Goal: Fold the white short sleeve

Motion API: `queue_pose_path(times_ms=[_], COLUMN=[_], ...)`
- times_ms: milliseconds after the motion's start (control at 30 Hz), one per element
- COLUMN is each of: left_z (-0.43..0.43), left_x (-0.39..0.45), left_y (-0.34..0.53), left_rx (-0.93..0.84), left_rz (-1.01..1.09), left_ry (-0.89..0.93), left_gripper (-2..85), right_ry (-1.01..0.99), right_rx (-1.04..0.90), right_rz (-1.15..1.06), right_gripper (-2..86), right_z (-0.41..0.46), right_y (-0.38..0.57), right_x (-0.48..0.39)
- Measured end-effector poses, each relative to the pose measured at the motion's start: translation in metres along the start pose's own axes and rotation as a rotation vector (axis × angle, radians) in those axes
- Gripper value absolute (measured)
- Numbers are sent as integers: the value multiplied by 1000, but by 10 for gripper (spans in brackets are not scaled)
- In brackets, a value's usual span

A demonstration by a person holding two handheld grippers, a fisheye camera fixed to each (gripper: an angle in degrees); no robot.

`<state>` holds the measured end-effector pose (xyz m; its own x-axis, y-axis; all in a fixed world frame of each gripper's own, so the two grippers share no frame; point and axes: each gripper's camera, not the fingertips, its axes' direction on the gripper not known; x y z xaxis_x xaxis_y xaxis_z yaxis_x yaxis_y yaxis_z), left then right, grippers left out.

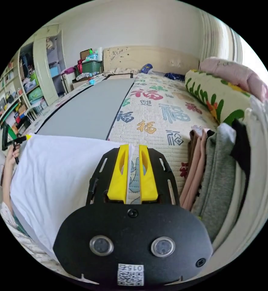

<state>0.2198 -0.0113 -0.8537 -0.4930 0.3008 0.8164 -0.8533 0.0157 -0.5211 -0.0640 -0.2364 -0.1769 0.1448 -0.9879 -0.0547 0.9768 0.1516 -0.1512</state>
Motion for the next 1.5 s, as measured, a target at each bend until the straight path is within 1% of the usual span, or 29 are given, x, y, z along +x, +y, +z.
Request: queue_pose_path(times_ms=[33, 100, 133, 167, 200, 233, 267, 333, 367, 467, 600, 667, 733, 800, 867, 1033, 1133, 1233, 1300, 1400, 1500], left_z=[-7, -8, -1, 6, 8, 10, 9, 5, 2, -4, -15, -26, -32, -36, -33, -18, -21, -31, -42, -67, -92], left_x=[-5, -12, -16, -19, -19, -18, -15, -11, -9, -1, 13, 23, 34, 48, 71, 122, 151, 171, 182, 200, 216], left_y=[6, 10, 10, 10, 9, 8, 8, 8, 7, 3, -5, -12, -19, -28, -42, -73, -86, -101, -108, -119, -133], left_rx=[42, 43, 3, -25, -34, -41, -37, -20, -7, 10, 42, 70, 80, 73, 37, -67, -66, -54, -28, 42, 119], left_rz=[-6, -11, -22, -33, -34, -30, -21, -14, -12, 23, 57, 69, 91, 117, 154, 235, 288, 308, 323, 341, 355], left_ry=[24, 59, 70, 72, 73, 71, 67, 53, 48, 77, 73, 52, 27, -33, -134, -331, -392, -396, -383, -346, -286], left_gripper=[62, 75, 84, 89, 87, 83, 75, 58, 42, 15, 7, 5, 4, 3, 2, 2, 1, 2, 5, 15, 33], right_ry=[17, -33, -125, -259, -331, -476, -574, -631, -627, -623, -548, -610, -664, -707, -734, -677, -669, -757, -776, -726, -639], right_rx=[53, 143, 181, 175, 160, 132, 123, 113, 102, 61, -70, -119, -112, -106, -96, -135, -141, -125, -101, 18, 127], right_rz=[-72, -204, -317, -442, -499, -620, -710, -836, -907, -1009, -1001, -952, -927, -915, -932, -995, -979, -968, -960, -894, -755], right_gripper=[81, 87, 84, 77, 78, 81, 90, 98, 100, 99, 64, 31, 2, -4, -6, -4, 0, 18, 30, 43, 61], right_z=[-20, -52, -72, -87, -92, -100, -105, -106, -102, -86, -50, -35, -34, -35, -35, -11, -2, -5, -11, -26, -41], right_y=[9, 24, 34, 43, 48, 59, 71, 90, 101, 118, 118, 117, 118, 121, 130, 150, 153, 159, 167, 191, 223], right_x=[-23, -65, -99, -134, -151, -186, -218, -264, -290, -332, -348, -338, -327, -319, -314, -326, -326, -314, -301, -266, -214])
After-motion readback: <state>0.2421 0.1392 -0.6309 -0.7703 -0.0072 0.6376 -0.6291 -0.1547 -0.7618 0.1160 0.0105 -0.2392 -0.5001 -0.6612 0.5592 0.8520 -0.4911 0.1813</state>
